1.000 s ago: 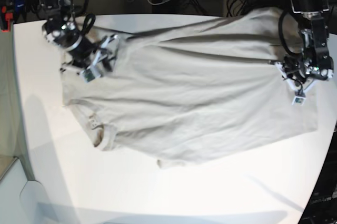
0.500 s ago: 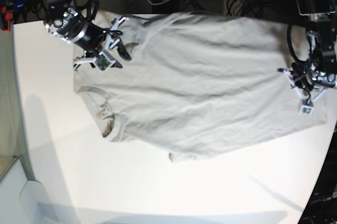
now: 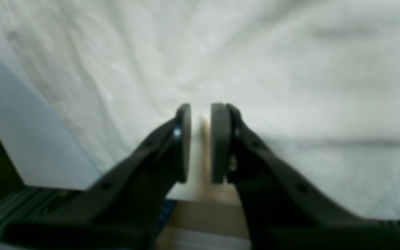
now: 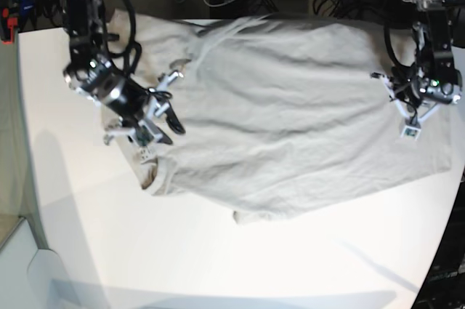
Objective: Layout the t-shirt on the table in an organized manner, then fold the t-shirt properly
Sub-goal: 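Grasp the shirt hem corners with both grippers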
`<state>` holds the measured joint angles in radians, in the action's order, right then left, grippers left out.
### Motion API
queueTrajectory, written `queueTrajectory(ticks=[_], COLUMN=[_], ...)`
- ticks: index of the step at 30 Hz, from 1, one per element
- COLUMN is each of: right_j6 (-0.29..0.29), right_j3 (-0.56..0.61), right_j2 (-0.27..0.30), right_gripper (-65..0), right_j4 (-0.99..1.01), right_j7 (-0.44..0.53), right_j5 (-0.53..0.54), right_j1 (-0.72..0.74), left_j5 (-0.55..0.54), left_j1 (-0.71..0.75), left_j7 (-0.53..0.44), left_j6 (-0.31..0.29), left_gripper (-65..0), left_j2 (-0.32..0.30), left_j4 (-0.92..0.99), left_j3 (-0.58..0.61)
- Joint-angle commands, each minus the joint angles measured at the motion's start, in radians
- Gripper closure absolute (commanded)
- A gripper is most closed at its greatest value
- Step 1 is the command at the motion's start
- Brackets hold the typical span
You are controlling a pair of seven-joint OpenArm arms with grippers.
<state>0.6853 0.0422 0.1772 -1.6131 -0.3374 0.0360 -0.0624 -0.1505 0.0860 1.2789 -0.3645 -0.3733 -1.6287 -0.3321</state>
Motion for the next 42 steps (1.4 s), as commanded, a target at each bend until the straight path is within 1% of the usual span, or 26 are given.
queueTrajectory(ticks=[1, 4, 11, 13, 16, 18, 20, 23, 26, 28, 29, 30, 31, 32, 35, 39, 42], right_j6=[0.013, 0.013, 0.013, 0.013, 0.013, 0.013, 0.009, -0.123, -0.214, -0.26, -0.292, -0.336, -0.367, -0.385, -0.388, -0.39, -0.39], right_j3=[-0.003, -0.001, -0.001, -0.001, 0.0, 0.0, 0.0, 0.0, 0.0, 0.0, 0.0, 0.0, -0.003, -0.003, -0.005, -0.006, -0.02], right_j2=[0.006, -0.021, -0.029, -0.028, -0.02, 0.005, 0.015, 0.045, 0.064, 0.074, 0.078, 0.084, 0.089, 0.091, 0.091, 0.107, 0.109], right_gripper=[-19.7, -19.8, -19.8, -19.8, -19.8, -19.8, -19.8, -19.8, -19.8, -19.8, -19.8, -19.8, -19.8, -19.8, -19.8, -19.8, -19.8], right_j4=[0.023, 0.161, 0.586, 0.729, 0.948, 1.072, 1.181, 1.278, 1.324, 1.324, 1.321, 1.321, 1.321, 1.321, 1.319, 1.319, 1.319], right_j7=[-0.001, -0.068, -0.061, -0.018, 0.099, 0.169, 0.251, 0.349, 0.418, 0.446, 0.453, 0.459, 0.464, 0.467, 0.485, 0.545, 0.555], right_j5=[0.012, 0.014, 0.015, 0.014, 0.012, 0.012, 0.012, 0.012, 0.012, 0.012, 0.012, 0.012, 0.014, 0.017, 0.021, 0.021, 0.023], right_j1=[0.052, 0.198, 0.479, 0.542, 0.625, 0.669, 0.715, 0.764, 0.797, 0.803, 0.806, 0.813, 0.82, 0.82, 0.823, 0.809, 0.804], left_j5=[0.001, 0.001, -0.001, -0.001, -0.001, -0.001, -0.001, -0.001, -0.001, -0.001, -0.001, -0.001, -0.001, -0.001, -0.001, -0.001, -0.001], left_j1=[0.004, 0.05, 0.186, 0.215, 0.243, 0.252, 0.254, 0.272, 0.291, 0.292, 0.297, 0.304, 0.308, 0.309, 0.312, 0.314, 0.329], left_j7=[-0.006, -0.006, -0.006, -0.006, -0.012, -0.012, -0.008, -0.006, -0.006, -0.006, -0.006, -0.006, -0.006, -0.006, -0.006, -0.006, -0.006], left_j6=[0.002, 0.002, 0.002, 0.0, 0.0, 0.0, 0.0, 0.0, 0.0, 0.0, 0.0, 0.0, 0.0, 0.0, 0.0, 0.0, 0.0], left_gripper=[-10.2, -10.2, -10.2, -10.2, -10.2, -10.2, -10.2, -10.2, -10.2, -10.2, -10.2, -10.2, -10.2, -10.2, -10.3, -10.4, -10.4], left_j2=[-0.017, -0.011, -0.013, -0.011, -0.01, -0.01, -0.01, -0.01, 0.009, 0.017, 0.017, 0.018, 0.018, 0.02, 0.046, 0.081, 0.104], left_j4=[-0.038, -0.083, -0.153, -0.167, -0.173, -0.173, -0.18, -0.218, -0.261, -0.272, -0.272, -0.272, -0.272, -0.27, -0.27, -0.267, -0.269], left_j3=[-0.026, -0.077, -0.161, -0.186, -0.21, -0.215, -0.215, -0.212, -0.213, -0.213, -0.213, -0.212, -0.207, -0.206, -0.206, -0.204, -0.204])
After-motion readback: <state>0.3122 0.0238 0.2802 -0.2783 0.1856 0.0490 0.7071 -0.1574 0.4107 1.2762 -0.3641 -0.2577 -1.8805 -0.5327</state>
